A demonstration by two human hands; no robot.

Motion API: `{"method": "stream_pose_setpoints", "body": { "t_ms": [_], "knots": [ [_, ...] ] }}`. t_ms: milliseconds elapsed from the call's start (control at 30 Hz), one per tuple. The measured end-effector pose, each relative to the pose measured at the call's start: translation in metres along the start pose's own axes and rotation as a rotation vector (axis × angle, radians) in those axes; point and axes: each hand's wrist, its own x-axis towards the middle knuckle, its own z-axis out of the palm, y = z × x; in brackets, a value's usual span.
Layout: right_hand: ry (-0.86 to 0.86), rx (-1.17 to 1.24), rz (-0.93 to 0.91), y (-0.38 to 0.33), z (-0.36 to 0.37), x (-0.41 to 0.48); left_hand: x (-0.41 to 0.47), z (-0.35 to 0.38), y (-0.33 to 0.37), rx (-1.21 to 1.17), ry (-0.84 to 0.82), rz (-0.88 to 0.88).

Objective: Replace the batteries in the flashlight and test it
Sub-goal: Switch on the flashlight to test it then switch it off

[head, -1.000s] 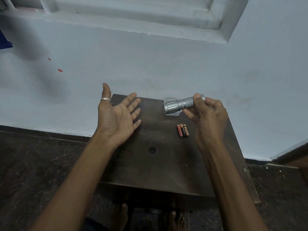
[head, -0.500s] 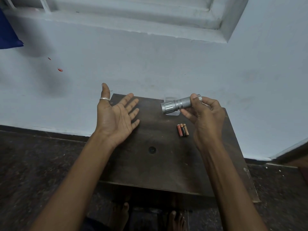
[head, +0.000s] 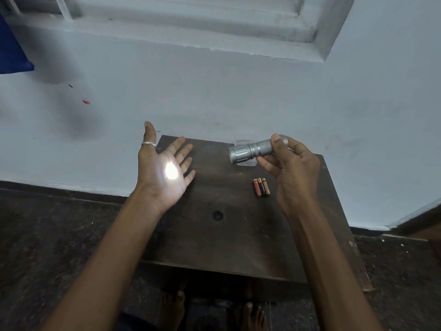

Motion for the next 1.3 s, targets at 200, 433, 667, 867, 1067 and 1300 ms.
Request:
{"method": "stream_pose_setpoints", "body": {
  "t_ms": [200, 433, 667, 867, 1067, 1300],
  "knots": [
    [0.012, 0.011, -0.062, 0.0010, -0.0003, -0.0002, -0.0004, 0.0014, -0.0008, 0.032, 0.006, 0.015],
    [0.063, -0.142, -0.151, 0.0007, 0.0012, 0.0006, -0.0007, -0.0003, -0.0016, 0.031, 0.005, 0.036],
    [0.086, -0.208, -0.188, 0.0013, -0.0006, 0.0011, -0.0008, 0.0003, -0.0012, 0.032, 0.007, 0.042],
    [0.075, -0.217, -0.202, -0.0006, 0.0003, -0.0007, -0.0013, 0.0001, -0.0014, 0.030, 0.002, 0.043],
    [0.068, -0.267, -0.228, -0.0049, 0.0001, -0.0033, -0.0015, 0.0001, -0.0007, 0.039, 0.021, 0.029],
    [0.022, -0.312, -0.256, -0.0078, 0.0048, -0.0070, -0.0019, -0.0001, -0.0003, 0.033, 0.017, 0.022]
  ]
}}
